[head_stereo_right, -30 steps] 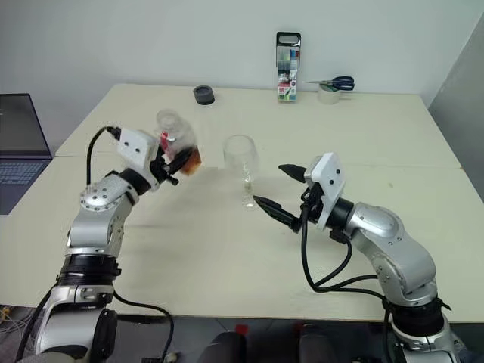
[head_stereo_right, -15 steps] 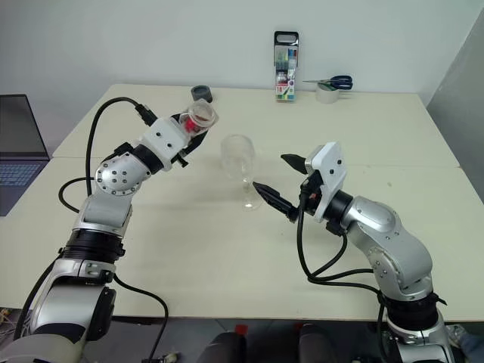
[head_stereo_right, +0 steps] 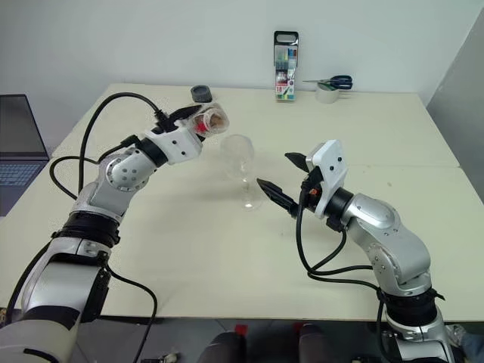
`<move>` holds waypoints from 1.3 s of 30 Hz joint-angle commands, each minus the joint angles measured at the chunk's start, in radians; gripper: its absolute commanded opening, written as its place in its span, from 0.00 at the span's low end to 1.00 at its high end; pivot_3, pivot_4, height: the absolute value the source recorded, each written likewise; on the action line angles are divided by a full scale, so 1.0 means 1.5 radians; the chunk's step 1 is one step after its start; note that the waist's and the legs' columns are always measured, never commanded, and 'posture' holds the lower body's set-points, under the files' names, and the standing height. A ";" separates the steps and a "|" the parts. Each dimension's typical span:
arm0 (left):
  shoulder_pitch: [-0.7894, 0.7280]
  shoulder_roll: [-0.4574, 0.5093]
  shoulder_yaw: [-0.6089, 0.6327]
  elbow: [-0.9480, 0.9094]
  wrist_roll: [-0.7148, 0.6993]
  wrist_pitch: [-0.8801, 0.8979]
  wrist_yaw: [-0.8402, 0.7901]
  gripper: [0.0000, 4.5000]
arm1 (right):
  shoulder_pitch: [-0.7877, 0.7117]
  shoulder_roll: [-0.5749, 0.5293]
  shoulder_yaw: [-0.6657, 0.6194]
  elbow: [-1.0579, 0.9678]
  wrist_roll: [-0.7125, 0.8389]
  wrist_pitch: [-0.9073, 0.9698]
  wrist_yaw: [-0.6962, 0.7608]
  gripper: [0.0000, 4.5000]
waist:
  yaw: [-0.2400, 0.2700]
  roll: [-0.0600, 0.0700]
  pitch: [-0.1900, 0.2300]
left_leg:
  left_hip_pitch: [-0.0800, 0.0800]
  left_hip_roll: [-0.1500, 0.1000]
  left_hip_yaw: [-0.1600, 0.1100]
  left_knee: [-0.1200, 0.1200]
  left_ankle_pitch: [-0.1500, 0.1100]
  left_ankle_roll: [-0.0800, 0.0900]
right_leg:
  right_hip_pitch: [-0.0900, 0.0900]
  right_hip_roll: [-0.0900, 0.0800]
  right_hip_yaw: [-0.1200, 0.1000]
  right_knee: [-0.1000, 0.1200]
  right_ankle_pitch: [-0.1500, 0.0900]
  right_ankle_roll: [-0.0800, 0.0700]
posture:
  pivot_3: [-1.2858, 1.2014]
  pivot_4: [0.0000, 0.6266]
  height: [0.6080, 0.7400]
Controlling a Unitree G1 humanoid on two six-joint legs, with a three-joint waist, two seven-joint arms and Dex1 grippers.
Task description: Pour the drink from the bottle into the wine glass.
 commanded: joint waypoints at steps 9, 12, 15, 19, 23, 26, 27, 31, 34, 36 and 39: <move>-0.074 0.018 -0.027 0.063 0.066 -0.068 0.097 0.37 | -0.011 -0.003 0.008 -0.012 -0.012 -0.010 -0.005 1.00 | -0.004 0.000 0.000 | 0.000 0.000 0.000 0.000 0.000 0.000 | 0.000 0.000 0.000 0.000 0.000 0.000 | 0.52 0.24 1.00; -0.082 0.021 -0.033 0.073 0.073 -0.074 0.107 0.37 | -0.010 -0.002 0.010 -0.012 -0.016 -0.010 -0.007 1.00 | -0.005 0.000 0.000 | 0.000 0.000 0.000 0.000 0.000 0.000 | 0.000 0.000 0.000 0.000 0.000 0.000 | 0.52 0.24 1.00; -0.089 0.026 -0.037 0.078 0.080 -0.079 0.114 0.37 | -0.009 -0.003 0.013 -0.012 -0.022 -0.010 -0.007 1.00 | -0.006 0.000 0.000 | 0.000 0.000 0.000 0.000 0.000 0.000 | 0.000 0.000 0.000 0.000 0.000 0.000 | 0.52 0.24 1.00; -0.094 0.034 -0.046 0.077 0.094 -0.086 0.127 0.37 | -0.005 -0.003 0.014 -0.014 -0.028 -0.011 -0.004 1.00 | -0.008 0.000 0.000 | 0.000 0.000 0.000 0.000 0.000 -0.001 | 0.000 0.000 0.000 0.000 0.000 0.000 | 0.52 0.24 1.00; -0.099 0.040 -0.051 0.072 0.104 -0.088 0.136 0.37 | 0.001 -0.004 0.013 -0.013 -0.031 -0.029 0.008 1.00 | -0.009 0.000 0.000 | 0.000 0.000 0.000 0.000 0.000 -0.001 | 0.000 0.000 0.000 0.000 0.000 0.000 | 0.52 0.24 1.00; -0.102 0.042 -0.053 0.070 0.106 -0.088 0.137 0.37 | 0.008 -0.005 0.009 -0.013 -0.022 -0.050 0.029 1.00 | -0.009 0.000 0.000 | 0.000 0.000 0.000 0.000 0.000 -0.001 | 0.000 0.000 0.000 0.000 0.000 0.000 | 0.52 0.24 1.00; -0.103 0.043 -0.054 0.069 0.107 -0.088 0.137 0.37 | 0.010 -0.005 0.007 -0.013 -0.015 -0.054 0.037 1.00 | -0.009 0.000 0.000 | 0.000 0.000 0.000 0.000 0.000 -0.001 | 0.000 0.000 0.000 0.000 0.000 0.000 | 0.52 0.24 1.00; -0.110 0.047 -0.057 0.070 0.118 -0.090 0.142 0.37 | 0.017 -0.006 -0.003 -0.010 -0.002 -0.063 0.058 1.00 | -0.009 0.000 0.000 | 0.000 0.000 0.001 0.000 0.000 -0.001 | 0.000 0.000 0.000 0.000 0.000 0.000 | 0.52 0.24 1.00; -0.116 0.049 -0.059 0.073 0.122 -0.091 0.145 0.37 | 0.018 -0.006 -0.005 -0.009 0.000 -0.066 0.062 1.00 | -0.009 0.000 0.000 | 0.000 0.000 0.001 0.000 0.000 -0.001 | 0.000 0.000 0.000 0.000 0.000 0.000 | 0.52 0.24 1.00; -0.121 0.051 -0.060 0.075 0.124 -0.092 0.145 0.37 | 0.018 -0.006 -0.004 -0.008 0.001 -0.064 0.061 1.00 | -0.010 0.000 0.000 | 0.000 0.000 0.001 0.000 0.000 -0.001 | 0.000 0.000 0.000 0.000 0.000 0.000 | 0.52 0.24 1.00; -0.126 0.055 -0.062 0.077 0.129 -0.093 0.147 0.37 | 0.018 -0.006 -0.001 -0.006 -0.005 -0.061 0.057 1.00 | -0.012 0.000 0.000 | 0.000 0.000 0.001 0.000 0.001 -0.001 | 0.000 0.000 0.000 0.000 0.000 0.000 | 0.52 0.24 1.00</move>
